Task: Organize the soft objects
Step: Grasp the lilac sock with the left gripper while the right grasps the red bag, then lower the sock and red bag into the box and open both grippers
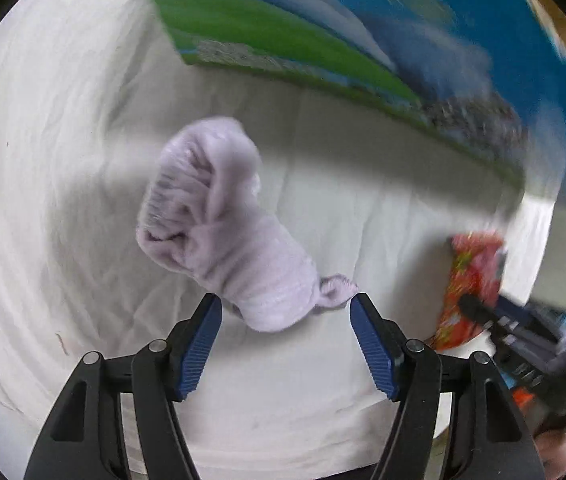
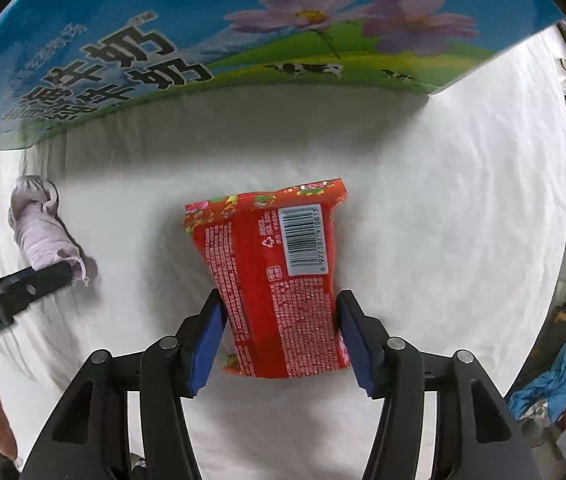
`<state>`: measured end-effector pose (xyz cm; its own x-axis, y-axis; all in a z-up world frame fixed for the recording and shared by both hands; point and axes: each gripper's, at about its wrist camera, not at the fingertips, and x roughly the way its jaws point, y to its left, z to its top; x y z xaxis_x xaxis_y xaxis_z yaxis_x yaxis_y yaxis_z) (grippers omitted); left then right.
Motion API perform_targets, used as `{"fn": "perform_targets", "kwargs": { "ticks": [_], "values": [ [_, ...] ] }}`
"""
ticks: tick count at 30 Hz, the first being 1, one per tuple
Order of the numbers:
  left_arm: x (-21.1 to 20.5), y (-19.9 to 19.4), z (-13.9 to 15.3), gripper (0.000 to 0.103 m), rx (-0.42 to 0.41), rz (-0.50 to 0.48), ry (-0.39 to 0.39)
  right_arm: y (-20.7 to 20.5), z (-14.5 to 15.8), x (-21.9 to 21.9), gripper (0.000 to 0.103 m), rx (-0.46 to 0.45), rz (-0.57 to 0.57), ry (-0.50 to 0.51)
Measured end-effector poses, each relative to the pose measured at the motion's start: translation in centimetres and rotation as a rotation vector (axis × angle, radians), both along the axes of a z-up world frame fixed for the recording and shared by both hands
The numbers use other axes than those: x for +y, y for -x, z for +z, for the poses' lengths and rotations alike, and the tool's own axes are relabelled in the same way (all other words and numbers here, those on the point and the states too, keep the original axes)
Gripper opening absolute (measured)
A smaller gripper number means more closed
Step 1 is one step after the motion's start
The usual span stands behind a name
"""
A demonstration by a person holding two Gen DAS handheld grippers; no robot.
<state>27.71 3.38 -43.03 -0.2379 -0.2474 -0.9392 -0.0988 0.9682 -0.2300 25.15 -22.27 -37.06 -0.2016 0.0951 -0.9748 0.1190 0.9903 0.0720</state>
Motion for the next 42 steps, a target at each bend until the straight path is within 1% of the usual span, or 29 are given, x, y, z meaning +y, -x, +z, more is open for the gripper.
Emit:
{"fn": "perform_targets", "kwargs": {
  "ticks": [2, 3, 5, 6, 8, 9, 10, 11, 15, 17, 18, 21, 23, 25, 26, 27, 29, 30, 31, 33, 34, 35, 37, 38, 39, 40, 42],
  "values": [
    [0.9, -0.8, -0.1, 0.065, -0.003, 0.043, -0.001, 0.6, -0.1, 1.9, 0.061, -0.003, -0.005, 0.022],
    [1.2, -1.2, -0.4, 0.065, -0.003, 0.069, 0.001, 1.2, -0.2, 2.4, 0.061, -0.006, -0.001, 0.031],
    [2.0, -1.9, -1.0, 0.065, -0.006, 0.111, 0.010, 1.3, -0.6, 2.8, 0.060, -0.007, -0.008, 0.052],
    [2.2, -2.4, -1.1, 0.065, -0.018, 0.125, 0.003, 1.1, -1.0, 3.5, 0.057, -0.004, -0.016, 0.053],
    [2.3, -3.1, -1.1, 0.063, -0.045, 0.135, -0.015, 1.3, -1.3, 3.5, 0.054, 0.010, -0.021, 0.051],
    [2.1, -3.1, -1.3, 0.051, -0.052, 0.130, -0.022, 1.5, -1.3, 3.3, 0.053, 0.012, -0.021, 0.046],
    [2.0, -3.1, -1.4, 0.043, -0.059, 0.115, -0.040, 1.8, -1.3, 3.4, 0.053, 0.028, -0.017, 0.039],
    [1.6, -2.0, -0.8, 0.041, -0.070, 0.087, -0.058, 2.1, -1.4, 3.5, 0.053, 0.040, -0.010, 0.034],
    [1.1, -0.1, -0.4, 0.040, -0.106, 0.004, -0.077, 3.5, -1.5, 4.0, 0.053, 0.064, 0.032, 0.031],
    [0.4, 2.0, 0.1, 0.040, -0.117, -0.072, -0.112, 4.5, -1.5, 4.6, 0.053, 0.077, 0.056, 0.018],
    [0.1, 2.8, 0.2, 0.040, -0.119, -0.104, -0.116, 4.7, -1.6, 4.7, 0.053, 0.080, 0.059, 0.014],
    [-1.5, 5.9, 0.3, 0.040, -0.104, -0.213, -0.128, 5.3, -1.7, 5.1, 0.053, 0.072, 0.076, 0.017],
    [-2.3, 7.0, -0.4, 0.041, -0.084, -0.242, -0.129, 5.6, -1.9, 5.3, 0.053, 0.060, 0.073, 0.022],
    [-2.5, 6.7, -1.1, 0.042, -0.064, -0.221, -0.136, 6.0, -2.1, 5.1, 0.054, 0.052, 0.047, 0.019],
    [-2.5, 5.5, -2.2, 0.042, -0.059, -0.195, -0.134, 5.8, -1.8, 3.6, 0.055, 0.050, 0.040, 0.016],
    [-3.0, 5.1, -2.5, 0.042, -0.052, -0.176, -0.135, 6.2, -1.0, 2.8, 0.055, 0.046, 0.028, 0.015],
    [-2.9, 4.7, -2.5, 0.042, -0.063, -0.145, -0.140, 6.7, -0.8, 3.1, 0.055, 0.043, 0.013, 0.017],
    [-2.7, 4.0, -2.5, 0.042, -0.071, -0.147, -0.151, 6.8, -0.8, 3.1, 0.056, 0.042, 0.011, 0.019],
    [-1.7, 2.9, -1.8, 0.042, -0.074, -0.146, -0.160, 6.7, -0.6, 3.1, 0.056, 0.041, 0.008, 0.024],
    [-2.0, 2.4, -1.4, 0.042, -0.083, -0.145, -0.177, 6.9, -0.4, 3.0, 0.056, 0.038, 0.008, 0.035],
    [-2.4, 2.6, -1.3, 0.042, -0.088, -0.147, -0.184, 6.9, -0.4, 3.1, 0.056, 0.038, 0.009, 0.041],
    [-1.9, 3.9, -1.2, 0.042, -0.095, -0.148, -0.191, 7.3, -0.8, 3.5, 0.056, 0.037, 0.008, 0.046],
    [-2.4, 4.3, -1.2, 0.042, -0.104, -0.144, -0.197, 7.3, -0.9, 4.2, 0.056, 0.032, 0.018, 0.064],
    [-2.9, 5.3, -1.3, 0.041, -0.108, -0.144, -0.200, 7.3, -1.0, 4.5, 0.056, 0.030, 0.028, 0.073],
    [-2.9, 5.4, -1.2, 0.039, -0.112, -0.143, -0.203, 7.6, -1.5, 4.8, 0.054, 0.028, 0.035, 0.078],
    [-4.4, 6.2, 0.0, 0.039, -0.118, -0.141, -0.203, 7.6, -1.4, 5.0, 0.053, 0.022, 0.042, 0.083],
    [-4.8, 7.0, 1.0, 0.038, -0.137, -0.151, -0.202, 7.6, -0.9, 5.4, 0.051, 0.018, 0.054, 0.082]
  ]
}}
